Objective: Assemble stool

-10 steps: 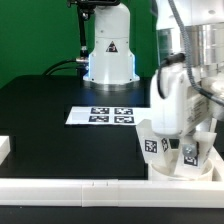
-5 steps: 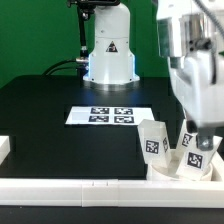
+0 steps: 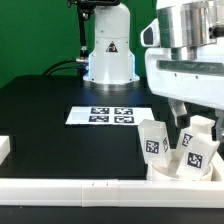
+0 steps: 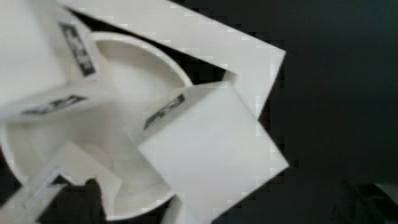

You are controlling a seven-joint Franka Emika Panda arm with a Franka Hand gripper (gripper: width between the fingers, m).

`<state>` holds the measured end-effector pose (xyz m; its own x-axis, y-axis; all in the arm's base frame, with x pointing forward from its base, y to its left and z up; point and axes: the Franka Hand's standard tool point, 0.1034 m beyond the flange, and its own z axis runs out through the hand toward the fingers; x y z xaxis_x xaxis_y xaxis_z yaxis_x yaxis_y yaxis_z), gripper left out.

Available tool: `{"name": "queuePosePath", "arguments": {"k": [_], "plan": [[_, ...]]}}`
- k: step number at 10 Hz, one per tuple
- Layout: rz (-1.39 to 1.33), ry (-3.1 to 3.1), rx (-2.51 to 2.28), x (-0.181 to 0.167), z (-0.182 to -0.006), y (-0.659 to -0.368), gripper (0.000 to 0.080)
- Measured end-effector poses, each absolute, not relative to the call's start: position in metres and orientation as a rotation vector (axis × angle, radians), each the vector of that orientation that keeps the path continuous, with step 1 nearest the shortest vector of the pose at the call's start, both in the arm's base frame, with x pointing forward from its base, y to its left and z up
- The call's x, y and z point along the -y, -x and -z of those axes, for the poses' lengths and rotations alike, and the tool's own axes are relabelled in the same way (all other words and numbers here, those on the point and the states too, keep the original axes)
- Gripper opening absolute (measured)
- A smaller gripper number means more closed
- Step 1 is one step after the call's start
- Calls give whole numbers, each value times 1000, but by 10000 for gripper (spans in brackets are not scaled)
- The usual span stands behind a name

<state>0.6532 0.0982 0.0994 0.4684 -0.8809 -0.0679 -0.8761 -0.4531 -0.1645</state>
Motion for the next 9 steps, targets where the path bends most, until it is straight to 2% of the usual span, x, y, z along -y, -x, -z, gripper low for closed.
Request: {"name": "queuePosePath", "arguments": {"k": [2, 7, 9], "plan": [[103, 2824, -939, -106, -106, -656, 648], [137, 3001, -476, -102, -105, -653, 648], [81, 3072, 99, -115, -100, -650, 648]]}}
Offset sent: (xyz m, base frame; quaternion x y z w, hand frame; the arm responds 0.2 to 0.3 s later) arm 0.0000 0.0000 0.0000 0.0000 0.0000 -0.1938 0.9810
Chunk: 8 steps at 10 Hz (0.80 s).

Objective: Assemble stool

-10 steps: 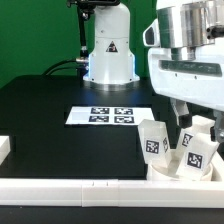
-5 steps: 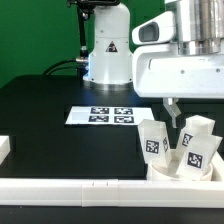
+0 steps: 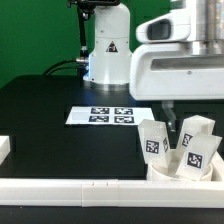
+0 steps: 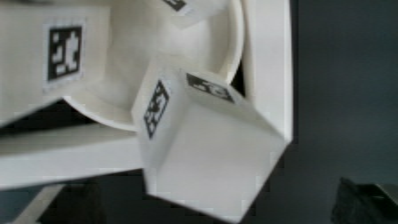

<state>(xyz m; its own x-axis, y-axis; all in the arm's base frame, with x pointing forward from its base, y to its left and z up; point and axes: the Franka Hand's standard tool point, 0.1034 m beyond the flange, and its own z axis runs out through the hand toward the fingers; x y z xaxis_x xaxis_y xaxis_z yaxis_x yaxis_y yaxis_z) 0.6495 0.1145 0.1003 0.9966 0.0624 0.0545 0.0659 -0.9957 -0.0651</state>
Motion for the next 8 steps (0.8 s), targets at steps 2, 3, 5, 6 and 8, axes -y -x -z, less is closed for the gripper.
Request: {"name": "queuePosePath", "arguments": {"k": [2, 3, 5, 6, 8], "plan": [[67, 3071, 255, -110, -102, -651, 648], [68, 3073, 343, -107, -102, -651, 648], [70, 3066, 631, -106, -98, -651, 648], [57, 3039, 872, -114, -87, -649, 648], [34, 2980, 1122, -123, -70, -648, 648]]}}
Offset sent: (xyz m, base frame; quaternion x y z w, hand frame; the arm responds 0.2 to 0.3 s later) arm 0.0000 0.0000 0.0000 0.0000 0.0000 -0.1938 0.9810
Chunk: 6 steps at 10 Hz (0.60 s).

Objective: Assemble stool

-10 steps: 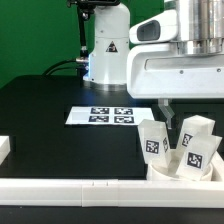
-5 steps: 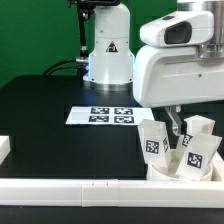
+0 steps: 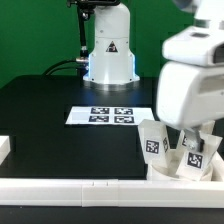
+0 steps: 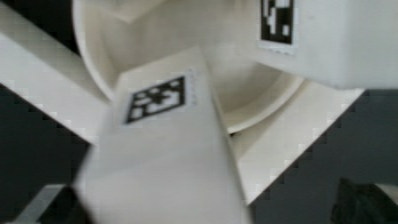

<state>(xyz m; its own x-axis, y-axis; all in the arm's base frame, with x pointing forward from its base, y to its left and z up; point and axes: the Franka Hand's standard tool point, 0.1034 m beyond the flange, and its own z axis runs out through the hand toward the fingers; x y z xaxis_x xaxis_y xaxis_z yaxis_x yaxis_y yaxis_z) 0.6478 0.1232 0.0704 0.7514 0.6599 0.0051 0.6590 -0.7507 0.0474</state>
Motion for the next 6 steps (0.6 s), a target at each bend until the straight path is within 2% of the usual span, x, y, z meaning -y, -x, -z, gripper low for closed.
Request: {"name": "queuePosePath", "arguments": {"k": [2, 3, 4, 5, 6], "plan": [[-37, -2915, -1049, -116, -70, -649, 648], [-37, -2929, -1009, -116, -70, -649, 541], [-37, -2932, -1001, -115, -70, -649, 541], [-40, -2963, -909, -115, -70, -649, 333], [-42, -2998, -785, -114, -70, -650, 333]]}}
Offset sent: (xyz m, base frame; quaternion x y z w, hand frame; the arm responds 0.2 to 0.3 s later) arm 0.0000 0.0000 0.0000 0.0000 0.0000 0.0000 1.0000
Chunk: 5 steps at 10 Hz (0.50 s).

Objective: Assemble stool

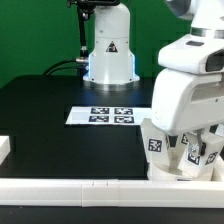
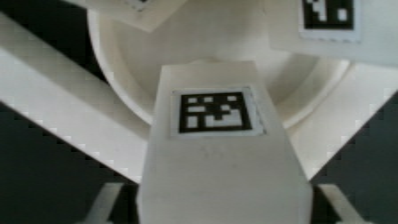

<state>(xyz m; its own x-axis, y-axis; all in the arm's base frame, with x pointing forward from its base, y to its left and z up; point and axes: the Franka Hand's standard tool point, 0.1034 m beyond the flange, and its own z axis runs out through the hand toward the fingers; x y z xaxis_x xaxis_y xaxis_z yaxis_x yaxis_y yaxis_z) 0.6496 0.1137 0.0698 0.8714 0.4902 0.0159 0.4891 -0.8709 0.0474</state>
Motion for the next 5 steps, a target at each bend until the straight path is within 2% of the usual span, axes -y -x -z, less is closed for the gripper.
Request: {"name": "queuePosePath", "arguments": {"k": [2, 5], "plan": [[-61, -3068, -450, -106, -73, -654, 334], [-119, -3064, 447, -84, -72, -656, 334]]}}
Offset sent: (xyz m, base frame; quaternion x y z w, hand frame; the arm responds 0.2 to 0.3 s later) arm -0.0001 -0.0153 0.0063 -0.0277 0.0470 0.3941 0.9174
